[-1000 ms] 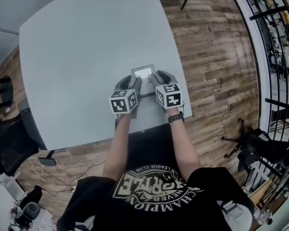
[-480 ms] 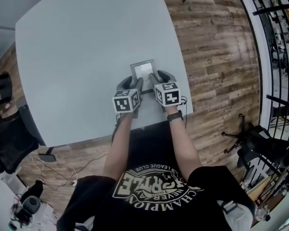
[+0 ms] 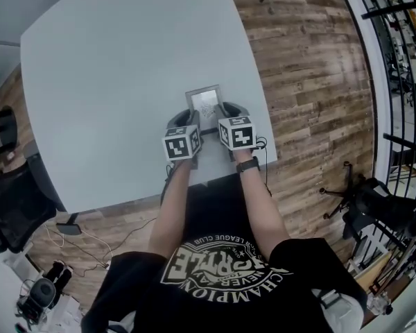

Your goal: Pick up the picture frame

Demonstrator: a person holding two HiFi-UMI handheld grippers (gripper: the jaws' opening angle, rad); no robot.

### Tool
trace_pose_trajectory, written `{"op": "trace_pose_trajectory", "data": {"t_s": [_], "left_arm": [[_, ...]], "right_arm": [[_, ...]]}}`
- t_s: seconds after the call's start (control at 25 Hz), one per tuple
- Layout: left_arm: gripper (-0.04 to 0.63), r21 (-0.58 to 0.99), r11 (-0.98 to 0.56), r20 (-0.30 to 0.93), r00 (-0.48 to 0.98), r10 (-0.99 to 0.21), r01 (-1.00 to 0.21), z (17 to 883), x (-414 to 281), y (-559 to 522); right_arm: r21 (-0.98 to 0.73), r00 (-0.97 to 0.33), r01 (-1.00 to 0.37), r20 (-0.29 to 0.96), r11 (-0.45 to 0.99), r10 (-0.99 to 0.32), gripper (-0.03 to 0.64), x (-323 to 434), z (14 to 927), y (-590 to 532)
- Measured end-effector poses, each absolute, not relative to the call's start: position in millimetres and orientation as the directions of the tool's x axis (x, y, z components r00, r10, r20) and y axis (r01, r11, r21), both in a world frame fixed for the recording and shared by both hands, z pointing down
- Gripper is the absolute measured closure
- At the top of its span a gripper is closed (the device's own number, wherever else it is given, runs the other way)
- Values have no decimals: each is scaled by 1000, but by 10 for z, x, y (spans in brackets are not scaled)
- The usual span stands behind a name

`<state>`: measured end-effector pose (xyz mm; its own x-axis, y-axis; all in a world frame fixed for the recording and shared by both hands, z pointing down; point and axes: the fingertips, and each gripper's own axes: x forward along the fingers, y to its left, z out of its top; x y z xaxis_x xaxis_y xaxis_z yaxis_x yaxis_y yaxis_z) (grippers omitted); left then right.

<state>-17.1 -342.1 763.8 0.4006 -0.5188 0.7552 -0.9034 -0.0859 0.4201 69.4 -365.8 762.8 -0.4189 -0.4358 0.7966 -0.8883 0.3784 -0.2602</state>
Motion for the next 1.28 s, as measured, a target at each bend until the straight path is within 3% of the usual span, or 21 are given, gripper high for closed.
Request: {"op": "trace_pose_trajectory", "data": {"t_s": [0.64,0.96,1.28], "left_arm": [[518,423,-148,647,412,-641,-894,6837,-463,-3488],[520,373,-237,501,410,-762,-897,5861,-701,-3520],[520,285,-334,305,415,-857,-899,4625,-895,-3378]], "right_arm": [[-257,-454,-883,686,393,-569,545,458,6824,-3644],[-227,-455,-888,552,400,-699,543,240,5847,-3628],[-200,-464,-885,321,420,-826,543,75,4595,-3452]]}}
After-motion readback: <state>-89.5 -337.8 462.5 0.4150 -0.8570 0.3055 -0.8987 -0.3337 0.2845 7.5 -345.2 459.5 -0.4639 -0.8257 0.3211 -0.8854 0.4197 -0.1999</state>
